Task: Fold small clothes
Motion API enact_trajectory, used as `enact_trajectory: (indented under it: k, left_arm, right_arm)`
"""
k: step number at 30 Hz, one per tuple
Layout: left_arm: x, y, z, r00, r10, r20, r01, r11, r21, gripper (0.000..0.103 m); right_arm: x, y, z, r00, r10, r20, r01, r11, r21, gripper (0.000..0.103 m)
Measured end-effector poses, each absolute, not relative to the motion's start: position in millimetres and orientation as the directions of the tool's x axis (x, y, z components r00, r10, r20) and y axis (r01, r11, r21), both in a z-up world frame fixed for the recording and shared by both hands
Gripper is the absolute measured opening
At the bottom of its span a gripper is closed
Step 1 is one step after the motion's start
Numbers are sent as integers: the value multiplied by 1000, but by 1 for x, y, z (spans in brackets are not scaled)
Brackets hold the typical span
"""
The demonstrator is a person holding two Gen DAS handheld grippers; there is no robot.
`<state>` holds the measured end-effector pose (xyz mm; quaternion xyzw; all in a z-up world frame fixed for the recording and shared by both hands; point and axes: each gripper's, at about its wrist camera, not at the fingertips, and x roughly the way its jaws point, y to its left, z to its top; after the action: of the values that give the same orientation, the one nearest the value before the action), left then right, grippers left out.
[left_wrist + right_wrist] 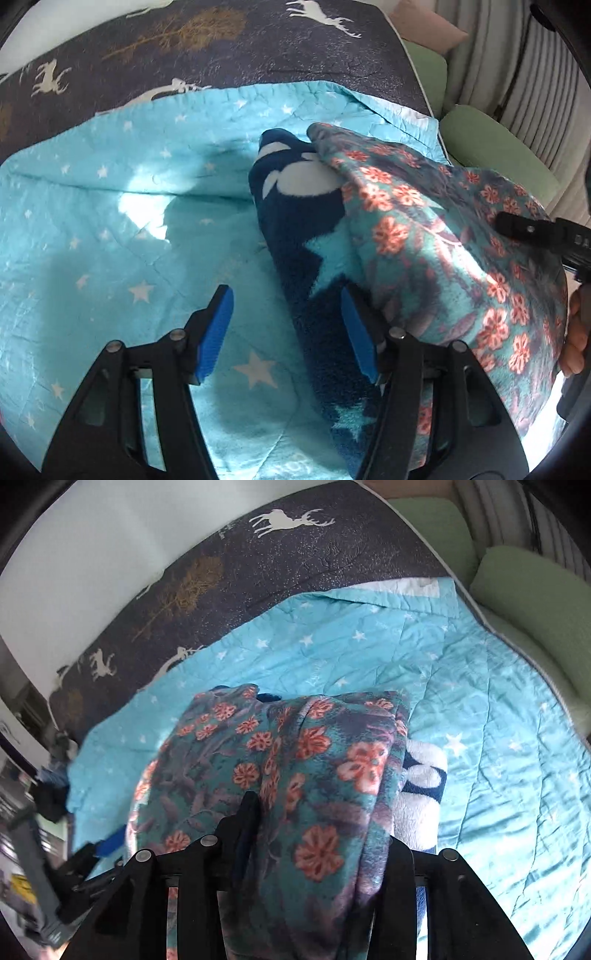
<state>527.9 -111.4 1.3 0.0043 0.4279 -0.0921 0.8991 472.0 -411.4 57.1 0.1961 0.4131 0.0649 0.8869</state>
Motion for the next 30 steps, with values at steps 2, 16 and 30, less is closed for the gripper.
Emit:
enact_trajectory:
  k: [2, 16, 30]
  left_arm:
    - [524, -109, 6, 615, -136, -777, 158, 986, -48, 61]
    - [391, -92, 96, 698, -239, -675, 252, 964, -80, 70]
    - [197, -90, 114, 752, -207, -626, 270, 963, 6, 83]
  right_arm:
    - [458, -409, 70, 665, 232, -710, 71, 927, 369, 47]
    - [296, -395, 137, 720, 155, -676, 40, 964, 265, 52]
    - [89, -315, 130, 773, 150, -617, -79, 987, 142, 66]
